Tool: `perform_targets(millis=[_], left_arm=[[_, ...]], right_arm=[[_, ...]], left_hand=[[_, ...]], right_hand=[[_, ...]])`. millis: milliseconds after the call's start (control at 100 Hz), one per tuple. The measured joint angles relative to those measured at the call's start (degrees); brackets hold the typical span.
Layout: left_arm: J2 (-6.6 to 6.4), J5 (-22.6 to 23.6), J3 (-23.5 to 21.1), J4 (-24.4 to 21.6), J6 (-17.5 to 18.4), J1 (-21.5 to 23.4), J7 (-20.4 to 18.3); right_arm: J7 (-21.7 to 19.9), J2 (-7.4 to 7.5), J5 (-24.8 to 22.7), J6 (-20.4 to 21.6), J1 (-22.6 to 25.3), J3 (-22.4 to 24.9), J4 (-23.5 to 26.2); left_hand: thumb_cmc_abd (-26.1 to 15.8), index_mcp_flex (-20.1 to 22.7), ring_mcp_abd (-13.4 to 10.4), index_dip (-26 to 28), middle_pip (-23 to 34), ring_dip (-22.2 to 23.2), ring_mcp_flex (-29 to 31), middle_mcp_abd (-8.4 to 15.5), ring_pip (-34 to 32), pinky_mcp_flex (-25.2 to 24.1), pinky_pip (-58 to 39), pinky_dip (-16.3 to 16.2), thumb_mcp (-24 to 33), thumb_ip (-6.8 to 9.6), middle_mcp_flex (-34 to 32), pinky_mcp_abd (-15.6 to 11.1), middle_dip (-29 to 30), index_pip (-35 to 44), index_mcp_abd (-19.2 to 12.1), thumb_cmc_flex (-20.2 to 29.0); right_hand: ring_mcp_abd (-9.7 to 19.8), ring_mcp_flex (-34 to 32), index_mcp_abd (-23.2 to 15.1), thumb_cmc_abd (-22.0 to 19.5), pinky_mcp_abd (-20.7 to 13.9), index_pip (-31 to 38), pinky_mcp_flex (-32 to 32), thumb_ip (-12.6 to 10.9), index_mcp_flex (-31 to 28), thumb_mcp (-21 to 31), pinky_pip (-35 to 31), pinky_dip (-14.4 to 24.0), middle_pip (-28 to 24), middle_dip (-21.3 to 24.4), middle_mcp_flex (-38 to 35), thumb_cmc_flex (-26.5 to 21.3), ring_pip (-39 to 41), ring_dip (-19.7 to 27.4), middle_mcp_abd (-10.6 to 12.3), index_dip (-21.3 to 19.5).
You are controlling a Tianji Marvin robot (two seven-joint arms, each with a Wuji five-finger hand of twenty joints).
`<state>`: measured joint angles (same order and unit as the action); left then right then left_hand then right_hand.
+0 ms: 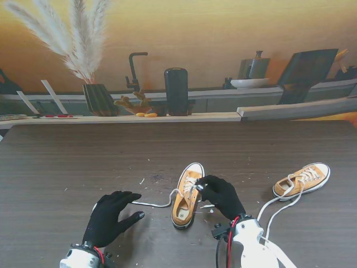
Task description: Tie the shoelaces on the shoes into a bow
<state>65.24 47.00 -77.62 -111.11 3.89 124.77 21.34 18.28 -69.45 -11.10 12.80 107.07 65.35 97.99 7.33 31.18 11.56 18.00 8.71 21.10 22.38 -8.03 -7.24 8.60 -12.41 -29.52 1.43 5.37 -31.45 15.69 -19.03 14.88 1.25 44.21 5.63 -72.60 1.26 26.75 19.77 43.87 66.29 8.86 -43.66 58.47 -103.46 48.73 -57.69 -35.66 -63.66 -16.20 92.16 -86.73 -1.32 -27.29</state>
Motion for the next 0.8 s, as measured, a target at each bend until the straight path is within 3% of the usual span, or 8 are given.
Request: perform_targets(millis=[60, 180, 340, 510, 800], left_arm=[[-0.42, 1.8, 0.6, -1.0, -2.2, -0.2, -1.2], [-1.04, 1.8, 2.2, -1.1, -2.2, -2.0, -3.7], [-1.63, 3.6, 4.5, -0.1, -4.7, -5.5, -6.3], [-2.42, 5.2, 6.9, 1.8, -7.3, -9.3, -10.5], [-3.37, 10.1, 14.2, 4.6, -18.9, -15.4, -13.4]], right_arm=[[-0.1, 0.04, 0.3, 0.2, 0.3, 0.3, 0.0], [-0.4, 0.11, 0.8, 0.2, 1.2, 1.2, 0.3], [-0.5, 0.35, 0.6, -0.3, 2.7, 2.2, 1.9], [-1.1, 0.53, 0.9, -0.6, 3.5, 2.6, 2.9], [-2.1, 0.69, 2.4, -0.9, 3.5, 2.7, 3.0]], left_hand=[[0.1, 0.0, 0.0, 0.0, 0.0, 0.2, 0.0, 0.0, -0.4, 0.1, -0.1, -0.6, 0.0, 0.0, 0.0, 0.0, -0.5, 0.0, 0.0, 0.0], [0.8, 0.0, 0.0, 0.0, 0.1, 0.7, 0.0, 0.6, -0.5, 0.2, -0.6, -1.3, 0.0, 0.0, 0.0, 0.0, -0.6, -0.4, 0.0, 0.0], [2.1, 0.0, -0.2, 0.0, 0.1, 0.7, 0.0, 0.7, -0.5, 0.3, -0.6, -1.8, 0.0, 0.0, 0.0, 0.0, -0.6, -0.5, 0.0, 0.0], [3.6, -0.7, -0.6, 0.0, 0.1, 0.8, 0.0, 1.3, -0.5, 0.3, -0.7, -2.2, 0.0, 0.0, 0.6, 0.0, -0.6, -0.5, 0.0, 0.0], [9.2, -0.5, -1.4, 0.0, 0.9, 1.5, 0.0, 2.0, -1.7, 1.6, -2.2, -4.0, 1.5, 1.13, 0.6, 0.0, -1.8, -0.5, 0.0, 1.3]], right_hand=[[0.2, 0.0, 0.0, 0.0, 0.0, 0.0, 0.0, 0.0, 0.0, 0.1, 0.0, 0.0, -1.3, 0.0, 0.2, 0.0, 0.0, -0.1, 0.0, 0.0], [1.5, -1.0, 0.0, 0.0, -0.3, 0.0, 0.0, 0.0, -0.1, 0.1, 0.0, 0.1, -3.5, -1.5, -0.9, 0.0, 1.2, -0.8, 1.1, 0.0], [2.8, -1.7, 0.7, 0.0, -0.6, 0.0, 0.0, 0.0, -1.8, 0.1, 0.0, 3.1, -6.3, -4.1, -3.3, 0.0, 2.9, -0.8, 3.2, 0.0], [3.2, -2.1, 1.0, 0.0, -0.6, 0.0, 0.0, 0.0, -1.8, 0.1, 0.0, 4.5, -7.1, -5.5, -4.4, 0.0, 3.4, -0.8, 4.0, 0.0], [3.2, -2.1, 1.0, 0.0, -0.6, -0.1, 0.1, 0.0, -1.8, 0.1, 0.0, 4.6, -7.1, -6.1, -4.5, 0.0, 3.5, -0.8, 4.0, 0.0]])
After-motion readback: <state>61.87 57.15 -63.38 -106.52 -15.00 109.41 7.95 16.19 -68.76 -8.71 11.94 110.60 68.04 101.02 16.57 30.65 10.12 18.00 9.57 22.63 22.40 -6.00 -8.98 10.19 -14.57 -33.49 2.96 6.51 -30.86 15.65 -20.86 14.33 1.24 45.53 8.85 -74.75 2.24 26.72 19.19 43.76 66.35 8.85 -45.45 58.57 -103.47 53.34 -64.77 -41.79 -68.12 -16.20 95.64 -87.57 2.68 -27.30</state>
